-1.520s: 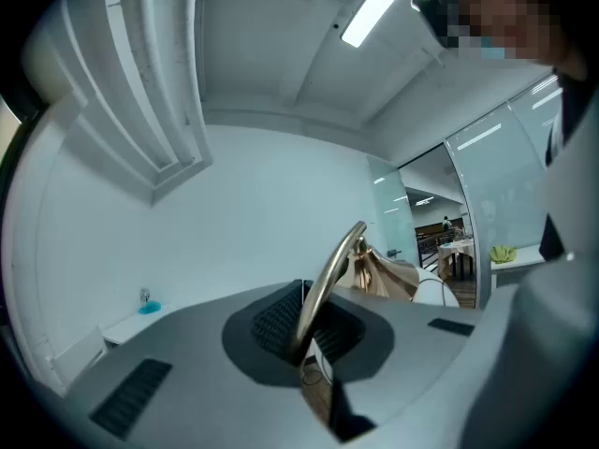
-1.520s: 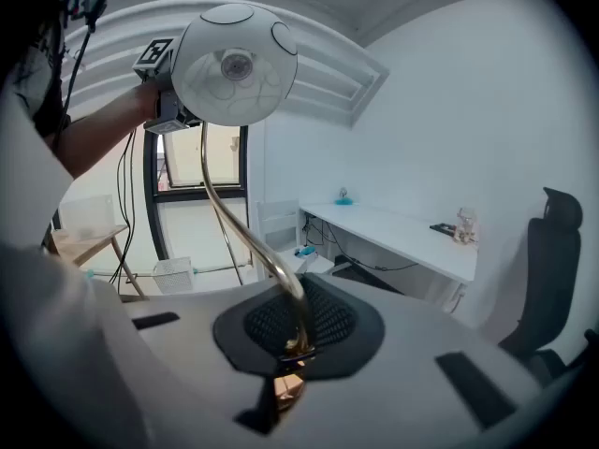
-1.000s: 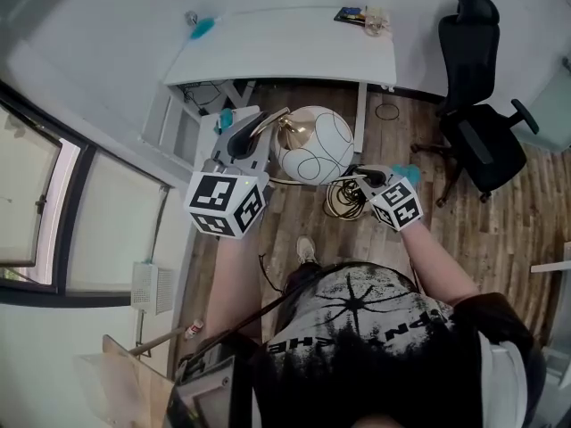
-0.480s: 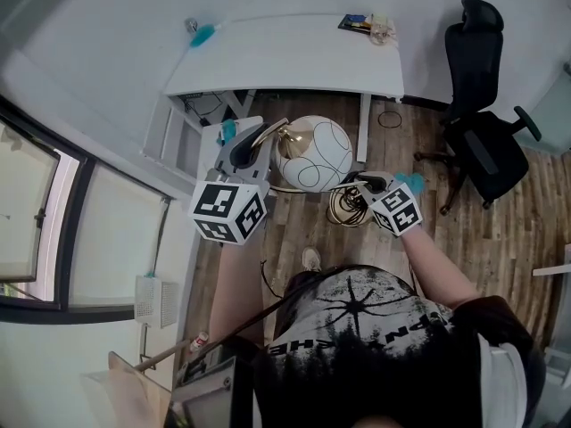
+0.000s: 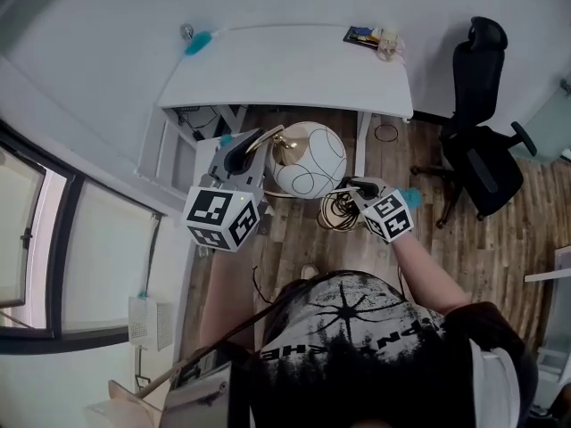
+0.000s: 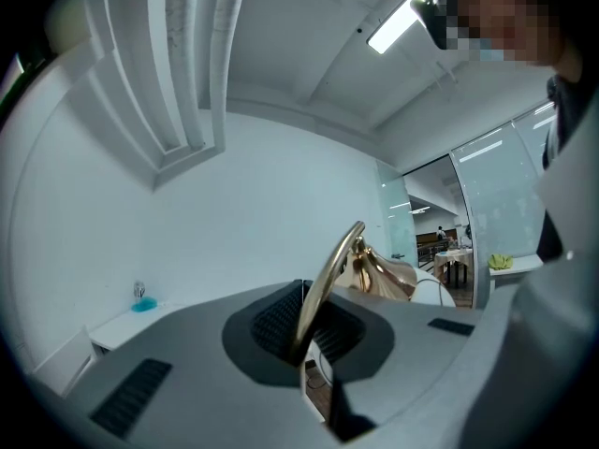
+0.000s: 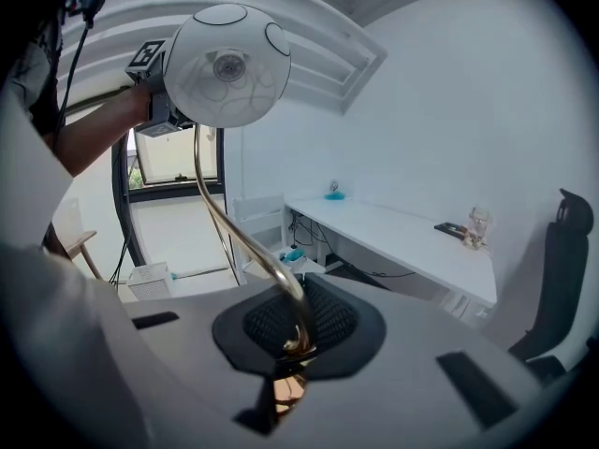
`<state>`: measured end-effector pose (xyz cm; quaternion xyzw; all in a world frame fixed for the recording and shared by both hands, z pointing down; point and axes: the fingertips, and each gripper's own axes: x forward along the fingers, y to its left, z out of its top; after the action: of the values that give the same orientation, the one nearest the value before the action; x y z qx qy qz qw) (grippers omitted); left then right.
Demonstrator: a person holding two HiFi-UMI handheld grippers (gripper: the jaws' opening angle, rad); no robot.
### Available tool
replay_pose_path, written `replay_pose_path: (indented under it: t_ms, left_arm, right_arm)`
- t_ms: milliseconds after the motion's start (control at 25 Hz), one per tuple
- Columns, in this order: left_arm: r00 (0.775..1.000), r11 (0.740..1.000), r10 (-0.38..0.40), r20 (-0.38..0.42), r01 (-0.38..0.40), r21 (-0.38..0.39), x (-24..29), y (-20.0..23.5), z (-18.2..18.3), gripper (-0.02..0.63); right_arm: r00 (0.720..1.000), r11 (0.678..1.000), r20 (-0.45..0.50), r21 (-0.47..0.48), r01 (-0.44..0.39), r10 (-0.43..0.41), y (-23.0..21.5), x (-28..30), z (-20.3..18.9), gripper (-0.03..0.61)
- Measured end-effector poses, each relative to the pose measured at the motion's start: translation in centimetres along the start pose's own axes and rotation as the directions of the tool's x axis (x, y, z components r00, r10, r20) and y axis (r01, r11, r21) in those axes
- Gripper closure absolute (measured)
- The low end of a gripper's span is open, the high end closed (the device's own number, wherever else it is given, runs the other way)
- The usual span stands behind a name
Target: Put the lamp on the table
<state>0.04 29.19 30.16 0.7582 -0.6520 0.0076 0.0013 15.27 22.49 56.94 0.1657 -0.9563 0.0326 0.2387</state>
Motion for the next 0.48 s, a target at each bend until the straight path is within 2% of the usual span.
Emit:
replay_pose_path:
  t_ms: [480]
  left_arm:
    - [0.999,0.998,-0.045,0.015,0.045,-0.032,1.3,9.1,-1.2,0.595]
  right_arm:
    - [0.999,0.999,-0.021,0.002,0.048,-0.048,0.3,7.5,3.3,0.558]
